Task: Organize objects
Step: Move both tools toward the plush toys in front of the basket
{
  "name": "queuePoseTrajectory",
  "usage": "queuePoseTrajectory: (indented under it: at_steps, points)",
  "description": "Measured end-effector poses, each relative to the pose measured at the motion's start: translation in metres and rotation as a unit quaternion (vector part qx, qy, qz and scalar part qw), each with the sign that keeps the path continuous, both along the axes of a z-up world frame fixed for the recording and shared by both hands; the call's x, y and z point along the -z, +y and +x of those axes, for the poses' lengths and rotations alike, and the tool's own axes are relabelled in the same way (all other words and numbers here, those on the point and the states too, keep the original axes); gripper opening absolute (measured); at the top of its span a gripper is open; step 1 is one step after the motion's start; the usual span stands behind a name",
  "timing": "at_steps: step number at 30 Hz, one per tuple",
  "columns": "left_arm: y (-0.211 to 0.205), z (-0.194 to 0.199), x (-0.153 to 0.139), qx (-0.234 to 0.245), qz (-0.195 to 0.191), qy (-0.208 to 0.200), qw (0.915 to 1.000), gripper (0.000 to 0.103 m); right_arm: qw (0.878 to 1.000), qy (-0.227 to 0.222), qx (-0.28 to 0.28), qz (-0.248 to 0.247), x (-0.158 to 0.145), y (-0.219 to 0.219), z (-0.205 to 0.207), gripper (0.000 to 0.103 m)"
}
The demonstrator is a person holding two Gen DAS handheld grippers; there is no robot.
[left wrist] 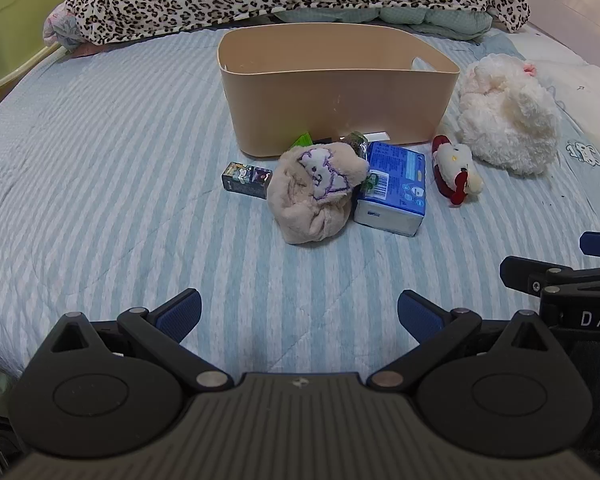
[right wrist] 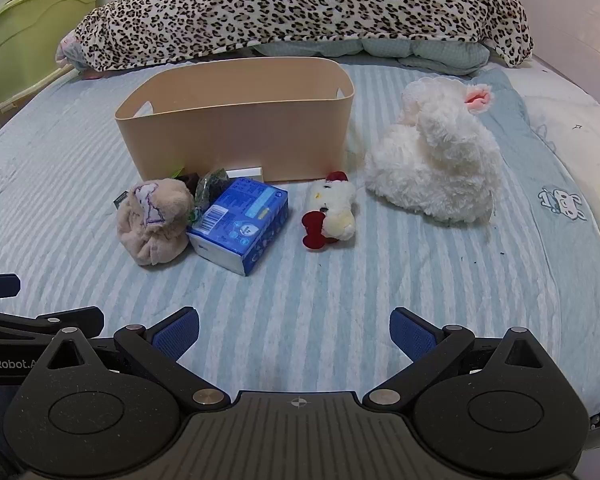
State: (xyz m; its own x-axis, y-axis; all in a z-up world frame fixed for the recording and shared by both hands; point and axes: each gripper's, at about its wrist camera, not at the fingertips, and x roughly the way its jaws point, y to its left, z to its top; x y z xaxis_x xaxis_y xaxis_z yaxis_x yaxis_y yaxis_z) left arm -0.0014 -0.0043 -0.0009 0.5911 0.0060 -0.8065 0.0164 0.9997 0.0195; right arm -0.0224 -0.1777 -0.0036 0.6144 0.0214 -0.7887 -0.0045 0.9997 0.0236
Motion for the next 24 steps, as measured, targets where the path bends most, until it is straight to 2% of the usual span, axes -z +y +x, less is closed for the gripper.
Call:
queuePoseTrajectory:
  at_steps: [24]
  points:
    - [0.0029,-0.0019,-0.0029,0.002,-0.004,-0.009,0.9999,0.103,1.000,-0.002,0.001,0.001,-0.0028,0.0014,-0.0008,0.103]
